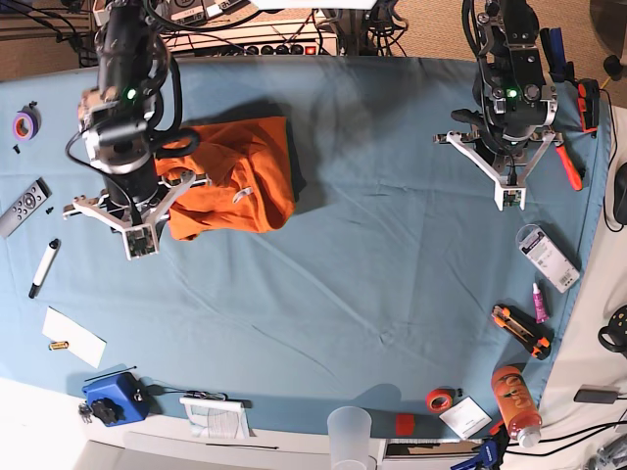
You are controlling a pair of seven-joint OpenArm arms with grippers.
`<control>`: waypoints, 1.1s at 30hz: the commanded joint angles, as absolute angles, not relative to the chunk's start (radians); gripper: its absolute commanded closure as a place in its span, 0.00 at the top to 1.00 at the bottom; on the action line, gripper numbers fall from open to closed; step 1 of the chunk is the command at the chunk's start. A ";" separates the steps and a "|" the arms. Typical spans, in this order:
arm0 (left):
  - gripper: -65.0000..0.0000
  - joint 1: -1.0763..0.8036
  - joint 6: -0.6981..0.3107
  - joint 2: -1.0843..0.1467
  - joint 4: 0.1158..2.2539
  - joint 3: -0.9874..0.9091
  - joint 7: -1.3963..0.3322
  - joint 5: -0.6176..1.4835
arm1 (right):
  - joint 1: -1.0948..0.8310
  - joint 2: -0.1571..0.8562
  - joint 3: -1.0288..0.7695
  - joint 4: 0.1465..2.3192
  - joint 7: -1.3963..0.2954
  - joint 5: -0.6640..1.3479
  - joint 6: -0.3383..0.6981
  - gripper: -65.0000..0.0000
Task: Layout the t-shirt on the table in an organized manner, then fold the t-shirt properly
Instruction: 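Press and tuck the folded bundle edges with the right gripper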
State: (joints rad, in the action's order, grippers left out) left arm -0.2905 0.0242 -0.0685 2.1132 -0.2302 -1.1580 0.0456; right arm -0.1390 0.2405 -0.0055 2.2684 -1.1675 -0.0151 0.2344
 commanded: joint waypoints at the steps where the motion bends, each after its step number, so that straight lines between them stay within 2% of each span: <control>1: 0.00 -0.288 0.024 -0.070 2.132 -0.231 -1.134 0.047 | -0.139 0.247 -0.017 2.253 -1.180 0.015 0.261 0.00; 5: 0.00 -0.288 0.024 -0.070 2.132 -0.231 -1.118 0.067 | -0.176 0.247 -0.020 2.204 -1.248 0.178 0.358 0.00; 14: 0.00 -0.288 0.024 -0.070 2.132 -0.231 -1.091 0.065 | -0.346 0.247 -0.019 2.204 -1.287 0.333 0.405 0.00; 21: 0.00 -0.288 0.024 -0.070 2.132 -0.231 -1.081 0.065 | -0.360 0.247 -0.019 2.204 -1.278 0.433 0.438 0.00; 24: 0.00 -0.288 0.024 -0.070 2.132 -0.231 -1.080 0.065 | -0.351 0.247 -0.022 2.204 -1.191 0.416 0.475 0.00; 27: 0.00 -0.288 -0.007 -0.070 2.132 -0.231 -1.076 0.065 | -0.311 0.247 -0.022 2.204 -1.096 0.292 0.464 0.00; 30: 0.00 -0.287 -0.028 -0.070 2.132 -0.231 -1.074 0.094 | -0.266 0.247 -0.022 2.197 -1.101 0.210 0.411 0.00; 33: 0.00 -0.285 -0.065 -0.070 2.131 -0.231 -1.048 0.153 | -0.249 0.247 -0.022 2.141 -1.079 0.200 0.407 0.00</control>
